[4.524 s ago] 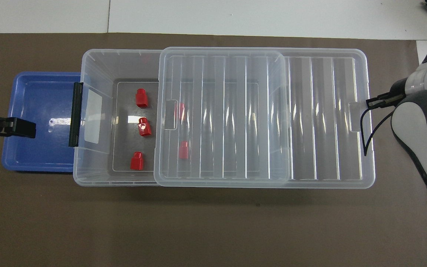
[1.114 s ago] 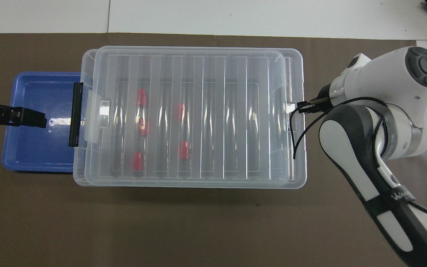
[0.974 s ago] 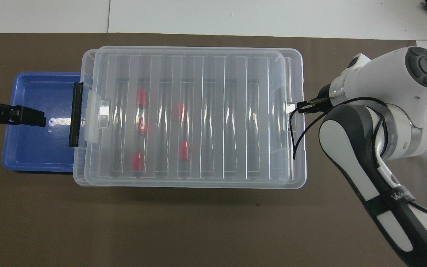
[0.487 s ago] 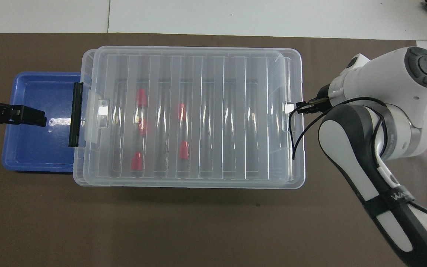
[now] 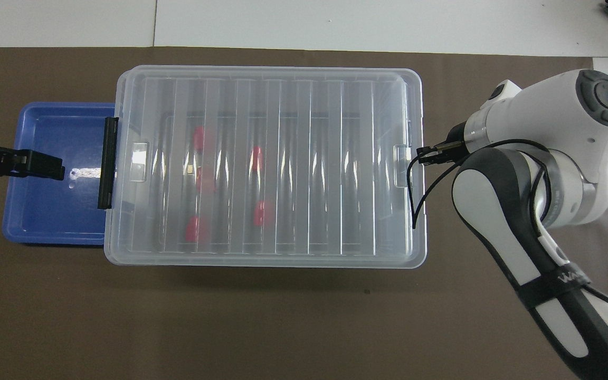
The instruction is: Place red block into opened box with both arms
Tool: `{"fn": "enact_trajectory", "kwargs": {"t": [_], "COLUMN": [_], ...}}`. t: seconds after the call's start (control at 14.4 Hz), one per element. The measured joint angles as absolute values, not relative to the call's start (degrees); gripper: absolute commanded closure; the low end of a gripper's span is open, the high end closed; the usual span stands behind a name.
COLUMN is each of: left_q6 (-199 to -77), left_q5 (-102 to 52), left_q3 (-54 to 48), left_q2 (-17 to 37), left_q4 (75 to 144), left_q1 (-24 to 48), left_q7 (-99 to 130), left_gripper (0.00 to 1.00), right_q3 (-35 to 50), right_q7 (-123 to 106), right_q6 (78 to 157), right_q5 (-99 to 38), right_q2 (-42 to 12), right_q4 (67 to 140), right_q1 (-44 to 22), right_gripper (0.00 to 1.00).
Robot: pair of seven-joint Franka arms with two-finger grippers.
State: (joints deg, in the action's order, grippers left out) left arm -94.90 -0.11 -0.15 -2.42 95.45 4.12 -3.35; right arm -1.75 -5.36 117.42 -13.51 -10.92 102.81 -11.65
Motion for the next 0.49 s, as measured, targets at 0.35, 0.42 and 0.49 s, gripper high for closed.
{"fn": "enact_trajectory", "kwargs": {"t": [0.35,0.42,0.49], "left_q6": [-94.9,-94.9,-94.9], "left_q5": [-0.1,-0.1,-0.1], "left_q3": [0.1,0.1,0.1], "left_q2": [-2.4,-2.4,-2.4], "left_q4": [95.5,95.5,95.5], "left_q1": [4.1,4.1,4.1], "left_q7": [-3.4,-3.4,-3.4], "left_gripper": [0.0,0.0,0.0], "right_q3": [-2.2,-2.3,-2.4], "right_q7": [-5.4,-5.4,-5.3], "right_q6": [117.1,117.1,117.1], "right_q5": [-11.7,-9.5,-7.1], "right_q2": [-10.9,-10.8,-10.4], "right_q4": [102.9,102.8,102.8], "right_q1": [-11.5,-11.2,-10.9], "right_gripper": [0.0,0.0,0.0]}}
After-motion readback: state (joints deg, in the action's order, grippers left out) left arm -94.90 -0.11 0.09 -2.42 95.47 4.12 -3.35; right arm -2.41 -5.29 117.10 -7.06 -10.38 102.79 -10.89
